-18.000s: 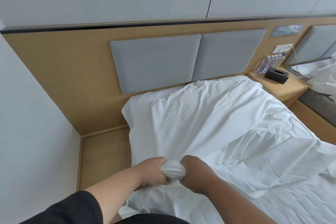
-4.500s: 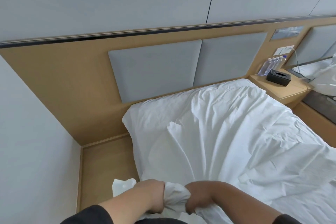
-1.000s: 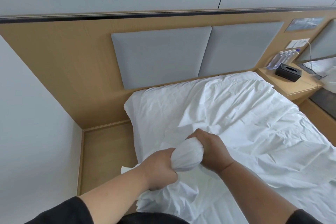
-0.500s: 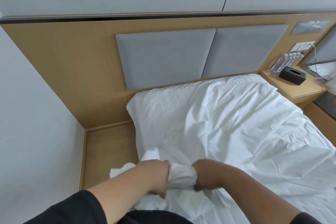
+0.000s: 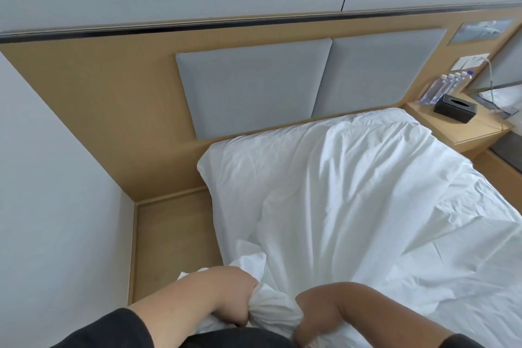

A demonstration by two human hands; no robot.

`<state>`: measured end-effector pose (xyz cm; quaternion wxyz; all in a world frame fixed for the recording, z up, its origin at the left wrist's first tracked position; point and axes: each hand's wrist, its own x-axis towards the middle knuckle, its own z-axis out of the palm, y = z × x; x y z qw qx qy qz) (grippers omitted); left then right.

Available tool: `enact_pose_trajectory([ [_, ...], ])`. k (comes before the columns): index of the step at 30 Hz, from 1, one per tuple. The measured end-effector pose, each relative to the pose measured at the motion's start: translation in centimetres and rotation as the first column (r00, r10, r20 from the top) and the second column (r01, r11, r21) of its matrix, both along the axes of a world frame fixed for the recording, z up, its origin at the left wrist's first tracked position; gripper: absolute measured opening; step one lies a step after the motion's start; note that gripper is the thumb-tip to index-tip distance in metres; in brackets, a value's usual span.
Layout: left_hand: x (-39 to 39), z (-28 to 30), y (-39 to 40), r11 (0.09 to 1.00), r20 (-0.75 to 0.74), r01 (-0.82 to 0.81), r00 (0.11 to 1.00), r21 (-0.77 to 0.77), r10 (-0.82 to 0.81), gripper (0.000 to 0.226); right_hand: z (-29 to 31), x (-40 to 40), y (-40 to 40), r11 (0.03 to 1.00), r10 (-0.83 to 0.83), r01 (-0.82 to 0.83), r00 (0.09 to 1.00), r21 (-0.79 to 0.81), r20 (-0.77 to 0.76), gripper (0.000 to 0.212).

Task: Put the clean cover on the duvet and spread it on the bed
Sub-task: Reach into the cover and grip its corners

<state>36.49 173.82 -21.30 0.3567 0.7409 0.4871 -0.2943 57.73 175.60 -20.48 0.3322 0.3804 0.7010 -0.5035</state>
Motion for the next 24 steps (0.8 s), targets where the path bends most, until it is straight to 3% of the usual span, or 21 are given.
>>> enact_pose_trajectory([
  [3,0.9,0.1,0.2,0.999,-0.073,0.009,0.997,-0.052,-0.013,0.028,0.3,0.1,-0.1,0.999,0.039,-0.039,0.999,-0.002,0.031,0.055],
  [7,2.0,0.4,0.4,0.994,-0.209,-0.02,0.978,-0.111,-0.003,0.054,-0.3,-0.2,0.0,0.972,0.2,-0.226,0.941,0.065,0.271,0.054],
  [10,2.2,0.8,0.6,0.988,-0.257,-0.095,0.965,-0.12,0.061,0.07,-1.1,-0.8,-0.3,0.946,0.261,-0.307,0.909,0.102,0.325,0.053],
  [13,1.8,1.4,0.7,0.979,-0.275,-0.11,0.96,-0.169,0.061,0.063,-1.4,1.1,-0.5,0.951,0.233,-0.291,0.901,0.109,0.367,0.064],
  [16,1.3,1.6,0.6,0.963,-0.288,-0.123,0.956,-0.239,0.051,0.053,-1.8,4.0,-1.2,0.98,0.108,-0.152,0.95,0.132,0.292,0.067],
  [19,0.8,1.6,0.6,0.962,-0.285,-0.14,0.956,-0.237,0.069,0.041,-2.2,4.9,-2.0,0.987,0.04,-0.065,0.986,0.148,0.164,0.055],
  [21,0.2,1.3,0.6,0.973,-0.265,-0.159,0.958,-0.169,0.11,0.034,-2.0,4.5,-1.9,0.988,-0.006,-0.006,0.997,0.153,0.079,0.048],
  [24,-0.7,0.4,0.3,0.957,-0.153,-0.289,0.946,0.01,0.287,0.041,-1.2,4.0,-0.7,0.989,-0.078,0.078,0.997,0.125,-0.005,0.043],
])
